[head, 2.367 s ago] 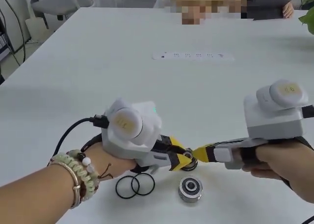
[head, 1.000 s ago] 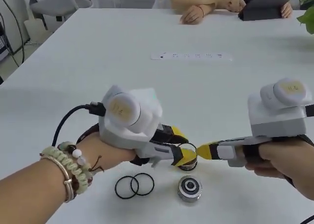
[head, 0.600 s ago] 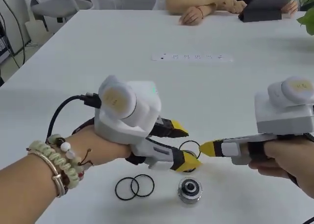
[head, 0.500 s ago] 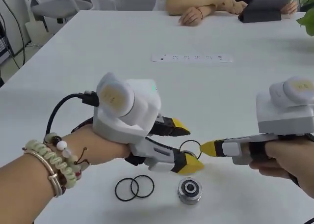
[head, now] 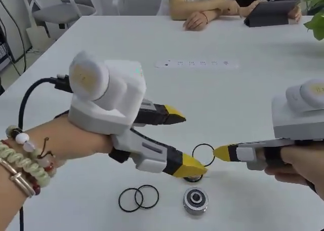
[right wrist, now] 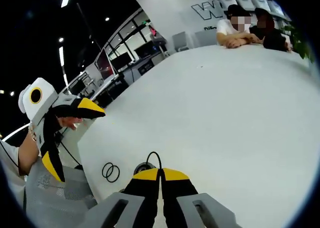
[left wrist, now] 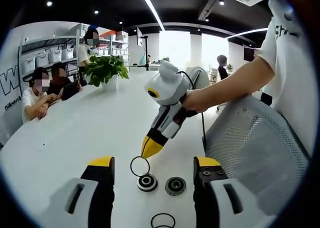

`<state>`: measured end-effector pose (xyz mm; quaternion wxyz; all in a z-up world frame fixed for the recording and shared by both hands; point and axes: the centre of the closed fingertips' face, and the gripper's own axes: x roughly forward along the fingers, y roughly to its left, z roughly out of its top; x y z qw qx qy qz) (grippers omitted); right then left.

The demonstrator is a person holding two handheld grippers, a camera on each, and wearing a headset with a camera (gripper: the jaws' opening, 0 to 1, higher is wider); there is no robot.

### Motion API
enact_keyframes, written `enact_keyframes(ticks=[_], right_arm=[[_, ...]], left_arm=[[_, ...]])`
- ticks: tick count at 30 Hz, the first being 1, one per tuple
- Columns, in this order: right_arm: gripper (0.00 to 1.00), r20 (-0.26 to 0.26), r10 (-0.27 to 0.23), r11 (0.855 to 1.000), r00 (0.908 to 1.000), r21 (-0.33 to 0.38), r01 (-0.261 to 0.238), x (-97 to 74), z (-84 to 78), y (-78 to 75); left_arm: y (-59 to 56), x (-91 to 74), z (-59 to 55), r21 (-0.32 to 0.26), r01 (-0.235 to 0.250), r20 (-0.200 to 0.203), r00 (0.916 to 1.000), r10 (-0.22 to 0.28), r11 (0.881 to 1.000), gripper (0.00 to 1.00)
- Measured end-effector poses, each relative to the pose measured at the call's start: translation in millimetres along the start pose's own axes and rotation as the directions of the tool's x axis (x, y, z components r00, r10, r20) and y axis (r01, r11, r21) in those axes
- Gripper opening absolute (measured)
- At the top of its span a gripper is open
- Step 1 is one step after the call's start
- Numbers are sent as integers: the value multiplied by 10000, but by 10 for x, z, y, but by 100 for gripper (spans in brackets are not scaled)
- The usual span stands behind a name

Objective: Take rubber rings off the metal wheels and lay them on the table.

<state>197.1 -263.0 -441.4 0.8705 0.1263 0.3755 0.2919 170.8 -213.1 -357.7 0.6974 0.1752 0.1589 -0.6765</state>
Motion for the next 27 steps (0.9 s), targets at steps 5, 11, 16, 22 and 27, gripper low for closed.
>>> enact_keyframes(ticks=[5, 11, 16, 22, 27], right_arm=[[0, 78, -40, 10000, 10000, -15, 41, -24, 18, -8], [0, 207, -43, 10000, 9998, 62, 42, -46, 48, -32], [0, 357, -19, 9999, 9994, 173, 13, -68, 78, -40], [0, 494, -7, 9996, 9988, 297, -7, -99, 103, -44], [0, 629, 2, 9993, 9980, 363, -25, -127, 130, -45]], left_arm=[[-3, -148, 43, 312, -221, -106, 9997, 224, 9993, 68], [-12, -338, 82, 537, -521, -71, 9986, 526, 9972, 71], [6, -521, 65, 509, -947, 86, 9955, 944, 9942, 74], [42, -720, 42, 370, -1492, 282, 9886, 1482, 9881, 79], [42, -890, -8, 176, -1872, 404, 9817, 1863, 9822, 84]])
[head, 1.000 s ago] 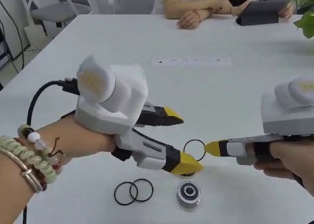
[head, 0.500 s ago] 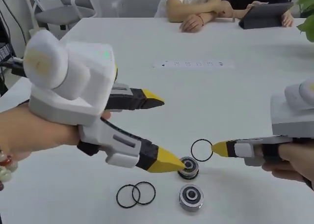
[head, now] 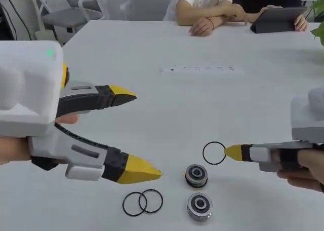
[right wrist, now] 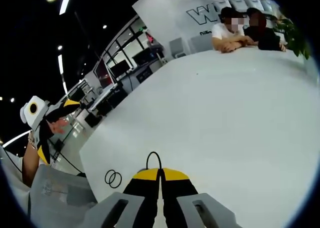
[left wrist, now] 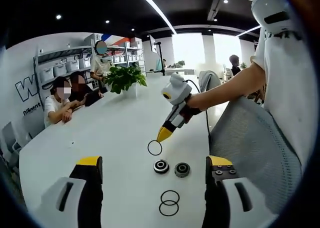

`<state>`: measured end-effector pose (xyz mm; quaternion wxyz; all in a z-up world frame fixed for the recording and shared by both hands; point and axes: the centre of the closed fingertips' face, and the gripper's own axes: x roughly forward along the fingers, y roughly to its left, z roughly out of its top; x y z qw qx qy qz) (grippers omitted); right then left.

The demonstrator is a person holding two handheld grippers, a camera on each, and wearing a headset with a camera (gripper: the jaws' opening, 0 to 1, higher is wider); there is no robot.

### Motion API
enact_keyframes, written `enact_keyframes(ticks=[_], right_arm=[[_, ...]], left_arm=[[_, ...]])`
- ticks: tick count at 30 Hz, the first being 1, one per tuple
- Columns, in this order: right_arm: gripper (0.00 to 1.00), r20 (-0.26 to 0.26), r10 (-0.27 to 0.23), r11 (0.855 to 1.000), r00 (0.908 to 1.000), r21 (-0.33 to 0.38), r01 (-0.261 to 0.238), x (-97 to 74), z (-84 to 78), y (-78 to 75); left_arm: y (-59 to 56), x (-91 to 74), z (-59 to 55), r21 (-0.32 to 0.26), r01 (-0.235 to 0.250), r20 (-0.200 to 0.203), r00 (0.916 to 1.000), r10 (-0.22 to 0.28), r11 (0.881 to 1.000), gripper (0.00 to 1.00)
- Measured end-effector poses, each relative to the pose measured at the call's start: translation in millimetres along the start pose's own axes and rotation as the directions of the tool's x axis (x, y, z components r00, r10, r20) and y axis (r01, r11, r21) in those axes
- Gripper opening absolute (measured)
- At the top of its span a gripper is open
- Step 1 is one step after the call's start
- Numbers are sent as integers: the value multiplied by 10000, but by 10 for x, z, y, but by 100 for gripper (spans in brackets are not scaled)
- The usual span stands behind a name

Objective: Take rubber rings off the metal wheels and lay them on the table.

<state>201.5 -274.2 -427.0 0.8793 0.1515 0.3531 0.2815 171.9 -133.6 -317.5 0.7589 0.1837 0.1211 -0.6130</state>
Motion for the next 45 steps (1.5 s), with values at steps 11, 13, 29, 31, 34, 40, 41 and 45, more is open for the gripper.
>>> enact_keyframes(ticks=[11, 13, 29, 31, 34, 40, 41, 45], right_arm=[[0, 308, 39, 10000, 9995, 56, -40, -54, 72, 17], [0, 380, 64, 9999, 9993, 90, -67, -62, 90, 21], [0, 878, 147, 9995, 9960, 252, -170, -156, 214, 39], [0, 959, 170, 9994, 9952, 300, -200, -167, 230, 44], [0, 933, 216, 9991, 9954, 340, -249, -167, 228, 70], [0, 1000, 444, 9990, 9940, 41, -450, -174, 272, 201], [0, 983, 463, 9989, 9941, -28, -463, -172, 272, 220], [0, 955, 570, 9981, 9938, -280, -546, -164, 284, 293]], left_arm=[[-17, -236, -135, -576, -708, 190, 9972, 720, 9958, 89], [-36, -261, -166, -691, -791, 207, 9965, 807, 9945, 90], [-48, -429, -451, -1633, -1470, 146, 9884, 1514, 9756, 94], [-53, -429, -488, -1770, -1545, 132, 9871, 1593, 9720, 94], [-85, -406, -562, -1947, -1548, 17, 9874, 1582, 9686, 95], [-163, -362, -694, -2233, -1527, -171, 9881, 1528, 9627, 96], [-175, -352, -712, -2273, -1508, -200, 9884, 1502, 9621, 96], [-231, -310, -779, -2367, -1411, -376, 9900, 1361, 9613, 96]])
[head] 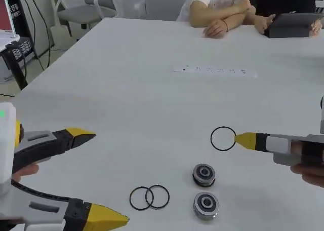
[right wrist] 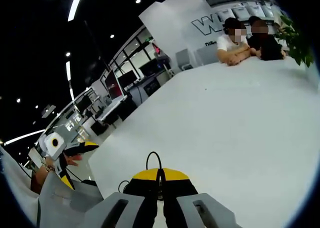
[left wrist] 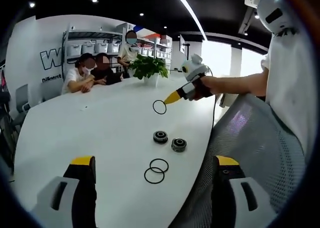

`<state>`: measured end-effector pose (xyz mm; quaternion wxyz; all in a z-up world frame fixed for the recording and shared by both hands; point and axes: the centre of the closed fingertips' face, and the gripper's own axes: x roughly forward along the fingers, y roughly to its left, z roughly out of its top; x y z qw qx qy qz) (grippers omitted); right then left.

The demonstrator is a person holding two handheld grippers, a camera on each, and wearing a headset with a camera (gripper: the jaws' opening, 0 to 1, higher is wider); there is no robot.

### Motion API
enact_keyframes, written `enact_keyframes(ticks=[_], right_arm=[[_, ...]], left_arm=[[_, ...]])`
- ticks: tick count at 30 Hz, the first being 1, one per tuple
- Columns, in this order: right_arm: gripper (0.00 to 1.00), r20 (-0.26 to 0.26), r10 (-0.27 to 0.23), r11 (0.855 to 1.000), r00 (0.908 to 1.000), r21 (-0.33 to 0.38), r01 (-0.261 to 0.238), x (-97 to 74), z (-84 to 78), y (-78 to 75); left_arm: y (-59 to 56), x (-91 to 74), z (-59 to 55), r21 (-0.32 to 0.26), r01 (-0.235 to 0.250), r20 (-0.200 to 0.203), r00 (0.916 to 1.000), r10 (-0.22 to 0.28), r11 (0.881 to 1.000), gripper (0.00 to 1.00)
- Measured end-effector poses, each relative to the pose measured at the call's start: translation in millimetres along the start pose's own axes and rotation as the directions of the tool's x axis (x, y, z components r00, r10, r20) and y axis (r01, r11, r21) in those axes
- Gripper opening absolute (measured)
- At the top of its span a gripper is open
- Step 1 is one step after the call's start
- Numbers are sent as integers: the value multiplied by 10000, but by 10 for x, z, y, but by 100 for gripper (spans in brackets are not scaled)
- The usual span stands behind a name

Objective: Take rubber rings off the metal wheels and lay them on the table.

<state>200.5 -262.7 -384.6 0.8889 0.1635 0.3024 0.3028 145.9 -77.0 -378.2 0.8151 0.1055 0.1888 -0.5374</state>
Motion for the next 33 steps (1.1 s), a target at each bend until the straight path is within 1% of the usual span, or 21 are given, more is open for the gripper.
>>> enact_keyframes(ticks=[4, 10, 16, 22, 30, 33], right_arm=[[0, -32, 85, 9998, 10000, -194, -86, 10, 7, 57], [0, -2, 211, 9988, 9998, -437, -211, 20, 32, 133], [0, 128, 401, 9976, 9991, -571, -393, 34, 70, 214], [0, -28, 633, 9937, 9980, -923, -633, 81, 47, 338], [0, -295, 938, 9855, 9952, -1390, -970, 143, -3, 494], [0, -492, 1003, 9811, 9937, -1615, -1070, 174, -49, 539]], left_arm=[[-34, 22, -49, -77, 119, -137, 9998, -121, 9999, 96], [-61, 30, -76, -215, 160, -116, 9998, -163, 9996, 96], [-90, 33, -119, -266, 183, -204, 9996, -189, 9995, 96], [-112, 41, -129, -346, 182, -142, 9997, -187, 9992, 96], [-138, 49, -153, -373, 242, -211, 9995, -250, 9990, 95], [-141, 50, -156, -361, 240, -240, 9994, -248, 9991, 95]])
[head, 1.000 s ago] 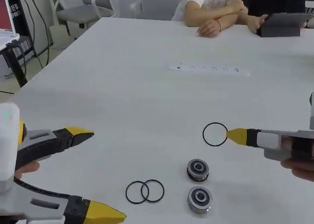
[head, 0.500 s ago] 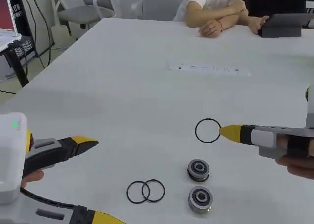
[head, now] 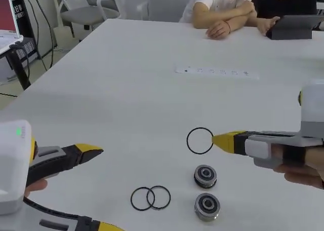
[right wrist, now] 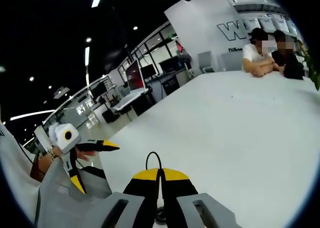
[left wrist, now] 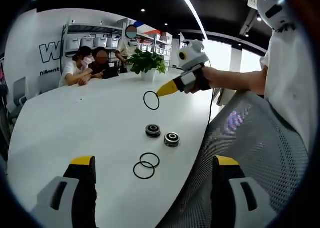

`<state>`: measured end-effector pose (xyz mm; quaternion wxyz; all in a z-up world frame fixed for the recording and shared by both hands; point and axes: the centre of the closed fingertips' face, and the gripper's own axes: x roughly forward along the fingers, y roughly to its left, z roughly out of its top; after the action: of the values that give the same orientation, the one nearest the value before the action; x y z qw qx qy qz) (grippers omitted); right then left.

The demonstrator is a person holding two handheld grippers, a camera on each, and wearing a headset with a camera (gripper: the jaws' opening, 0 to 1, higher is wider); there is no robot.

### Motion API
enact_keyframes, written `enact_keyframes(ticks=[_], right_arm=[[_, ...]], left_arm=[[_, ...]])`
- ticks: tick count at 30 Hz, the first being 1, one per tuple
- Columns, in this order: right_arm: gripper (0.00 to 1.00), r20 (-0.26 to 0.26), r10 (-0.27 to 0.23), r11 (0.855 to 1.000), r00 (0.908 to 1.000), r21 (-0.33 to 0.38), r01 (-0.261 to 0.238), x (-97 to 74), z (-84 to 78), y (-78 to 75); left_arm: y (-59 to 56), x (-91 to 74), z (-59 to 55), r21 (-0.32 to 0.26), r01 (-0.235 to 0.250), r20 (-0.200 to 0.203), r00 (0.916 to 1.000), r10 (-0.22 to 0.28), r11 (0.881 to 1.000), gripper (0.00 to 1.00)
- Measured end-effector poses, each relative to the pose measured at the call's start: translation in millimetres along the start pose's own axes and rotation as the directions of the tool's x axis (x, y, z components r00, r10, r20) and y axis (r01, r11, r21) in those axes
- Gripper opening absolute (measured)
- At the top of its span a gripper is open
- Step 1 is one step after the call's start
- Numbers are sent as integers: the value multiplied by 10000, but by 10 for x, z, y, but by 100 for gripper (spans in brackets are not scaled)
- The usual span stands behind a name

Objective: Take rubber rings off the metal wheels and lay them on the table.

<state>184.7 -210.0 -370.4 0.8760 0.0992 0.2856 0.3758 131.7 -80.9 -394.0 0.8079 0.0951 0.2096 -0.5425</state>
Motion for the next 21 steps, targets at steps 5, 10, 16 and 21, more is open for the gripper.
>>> enact_keyframes(ticks=[5, 10, 16, 21], right_arm=[[0, -360, 190, 9986, 9992, -483, -207, 62, -71, 94], [0, -628, 412, 9952, 9972, -856, -466, 118, -127, 181], [0, -875, 654, 9913, 9940, -1083, -747, 165, -185, 255], [0, -1144, 801, 9869, 9902, -1307, -950, 205, -245, 294]], left_arm=[[-13, 2, 0, 2, 15, -6, 10000, -15, 10000, 95], [-23, 7, -11, -30, 14, -33, 10000, -14, 10000, 95], [-26, 9, -12, -46, 1, -49, 10000, -1, 10000, 95], [-32, 13, -21, -49, 20, -94, 10000, -20, 10000, 95]])
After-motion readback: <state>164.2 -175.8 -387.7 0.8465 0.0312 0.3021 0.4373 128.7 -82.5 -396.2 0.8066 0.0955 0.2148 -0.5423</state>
